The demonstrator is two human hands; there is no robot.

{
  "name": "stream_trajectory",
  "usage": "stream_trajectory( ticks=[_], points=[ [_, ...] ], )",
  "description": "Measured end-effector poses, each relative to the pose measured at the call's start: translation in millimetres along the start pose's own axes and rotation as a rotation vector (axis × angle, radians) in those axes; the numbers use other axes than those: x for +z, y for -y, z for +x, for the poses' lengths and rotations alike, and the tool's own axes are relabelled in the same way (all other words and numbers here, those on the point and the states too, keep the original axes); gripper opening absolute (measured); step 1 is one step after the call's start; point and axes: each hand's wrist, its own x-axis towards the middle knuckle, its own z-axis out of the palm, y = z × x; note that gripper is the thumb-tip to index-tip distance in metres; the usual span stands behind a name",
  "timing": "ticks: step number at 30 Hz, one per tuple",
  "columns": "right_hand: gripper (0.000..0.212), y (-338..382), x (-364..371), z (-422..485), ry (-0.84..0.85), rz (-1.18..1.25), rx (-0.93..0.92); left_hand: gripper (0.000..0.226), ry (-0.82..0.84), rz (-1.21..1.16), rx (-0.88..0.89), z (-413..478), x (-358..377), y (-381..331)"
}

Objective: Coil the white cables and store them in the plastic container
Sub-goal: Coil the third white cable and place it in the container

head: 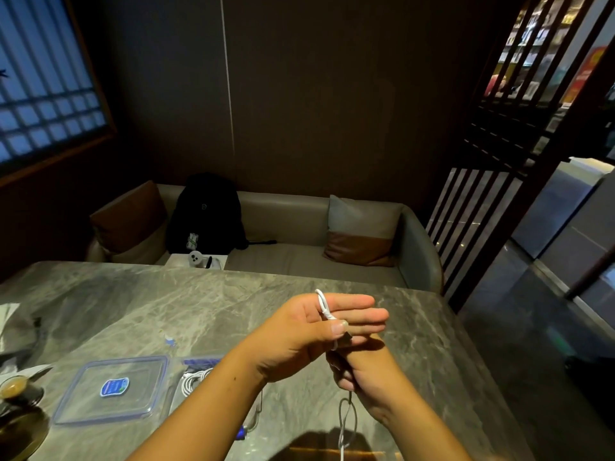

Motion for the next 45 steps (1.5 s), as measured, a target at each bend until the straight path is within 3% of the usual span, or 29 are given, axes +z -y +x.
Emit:
stream_trajectory(
  ticks=[6, 13, 20, 33, 45],
  points=[
    [0.034, -11.1, 6.1, -8.8, 0.011, -0.001, 0.013, 0.043, -0.109, -0.011, 0.047, 2.6, -14.3, -7.0],
    [0.022, 12.7, 7.7, -35.8, 0.033, -0.255, -0.104, 0.043, -0.206, -0.063, -0.007, 3.8, -28.3, 4.4],
    [0.016, 31.9, -18.3, -42.4, -0.067, -0.309, -0.292, 0.045, -0.162, -0.043, -0.128, 0.9, -31.5, 8.4],
    [0.019, 57.6, -46.5, -41.9, -0.155, -0.482, -0.422, 0.039, -0.052, -0.014, -0.273, -1.0, -15.1, 5.4],
    [0.011, 74.0, -48.4, -22.8, -0.181, -0.604, -0.524, 0.037, 0.154, 0.045, -0.357, 0.5, 10.4, 8.8]
  ],
)
